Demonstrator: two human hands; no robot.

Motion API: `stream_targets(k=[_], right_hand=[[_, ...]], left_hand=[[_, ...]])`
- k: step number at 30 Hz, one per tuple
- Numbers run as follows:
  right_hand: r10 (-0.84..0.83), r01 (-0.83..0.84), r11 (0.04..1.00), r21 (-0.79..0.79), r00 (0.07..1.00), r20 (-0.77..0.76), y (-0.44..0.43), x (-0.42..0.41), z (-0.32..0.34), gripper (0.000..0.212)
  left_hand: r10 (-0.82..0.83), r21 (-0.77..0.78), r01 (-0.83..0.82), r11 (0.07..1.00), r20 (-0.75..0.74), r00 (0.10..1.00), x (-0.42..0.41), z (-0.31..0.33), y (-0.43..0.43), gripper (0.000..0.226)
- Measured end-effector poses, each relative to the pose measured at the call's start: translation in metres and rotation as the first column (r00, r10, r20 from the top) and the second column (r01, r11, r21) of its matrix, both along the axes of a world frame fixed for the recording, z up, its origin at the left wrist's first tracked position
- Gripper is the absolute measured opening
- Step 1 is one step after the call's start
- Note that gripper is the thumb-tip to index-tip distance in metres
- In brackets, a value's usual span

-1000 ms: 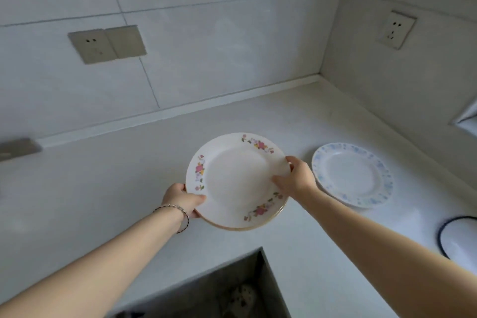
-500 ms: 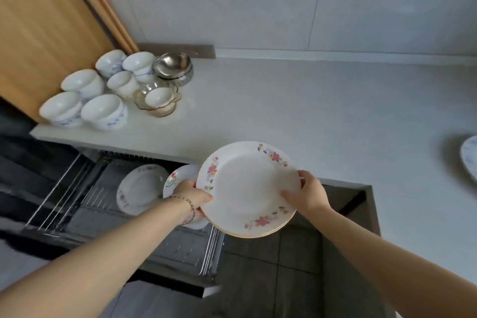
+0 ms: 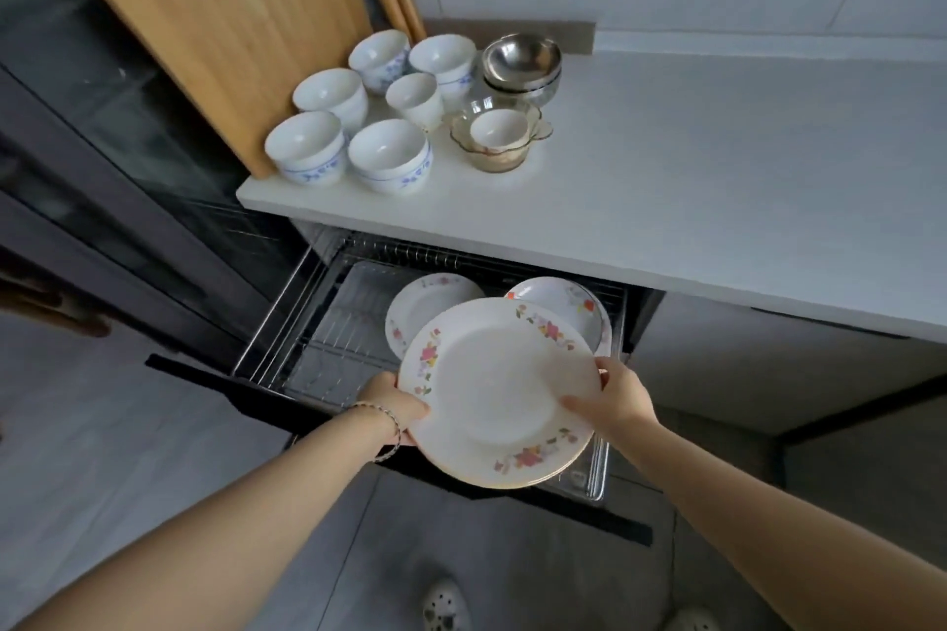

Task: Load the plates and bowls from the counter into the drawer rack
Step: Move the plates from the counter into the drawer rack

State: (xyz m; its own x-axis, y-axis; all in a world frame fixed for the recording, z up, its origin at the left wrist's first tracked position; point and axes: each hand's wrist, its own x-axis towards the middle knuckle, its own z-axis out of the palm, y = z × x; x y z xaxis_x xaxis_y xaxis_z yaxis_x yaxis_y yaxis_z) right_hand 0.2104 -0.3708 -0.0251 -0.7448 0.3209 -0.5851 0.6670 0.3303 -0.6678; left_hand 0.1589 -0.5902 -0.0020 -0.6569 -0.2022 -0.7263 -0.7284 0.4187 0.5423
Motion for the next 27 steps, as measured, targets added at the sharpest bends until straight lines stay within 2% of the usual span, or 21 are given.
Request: stream_targets(k=[2,4,6,12,15,19,27], right_hand=[[-0.025,0.026,1.0,-0.006,0.999,0.029,-0.027,-0.009,-0.008,0.063],[-0.045,0.046,0.999,-0.01,0.998,0.053,-0.049,-0.017,-0.017,0.061],[-0.076,0.078,0.997,-0.019,0.995,0.071,-0.065,-0.026,-0.028,0.057],[-0.118,0.122,0.992,-0.023,0.984,0.135,-0.096,-0.072,-0.068,0.059],[-0.119,0.125,0.992,-0.031,0.981,0.153,-0.109,-0.105,-0.095,0.057],[-0.128,0.138,0.989,-0.046,0.977,0.172,-0.127,-0.148,-0.135,0.061],[-0.237,0.254,0.966,-0.05,0.946,0.221,-0.157,-0.218,-0.221,0.064]], left_hand=[[-0.02,-0.016,0.02,1.0,0.002,1.0,-0.015,-0.01,-0.026,0.028],[-0.062,-0.041,0.062,0.997,0.011,0.998,-0.032,-0.019,-0.048,0.02],[-0.119,-0.066,0.12,0.991,0.028,0.993,-0.051,-0.03,-0.065,0.022],[-0.269,-0.137,0.274,0.952,0.059,0.961,-0.11,-0.065,-0.092,0.023],[-0.295,-0.172,0.304,0.937,0.077,0.952,-0.146,-0.095,-0.101,0.022],[-0.307,-0.233,0.325,0.917,0.11,0.945,-0.198,-0.139,-0.112,0.035],[-0.416,-0.376,0.45,0.81,0.174,0.893,-0.28,-0.234,-0.125,0.027]])
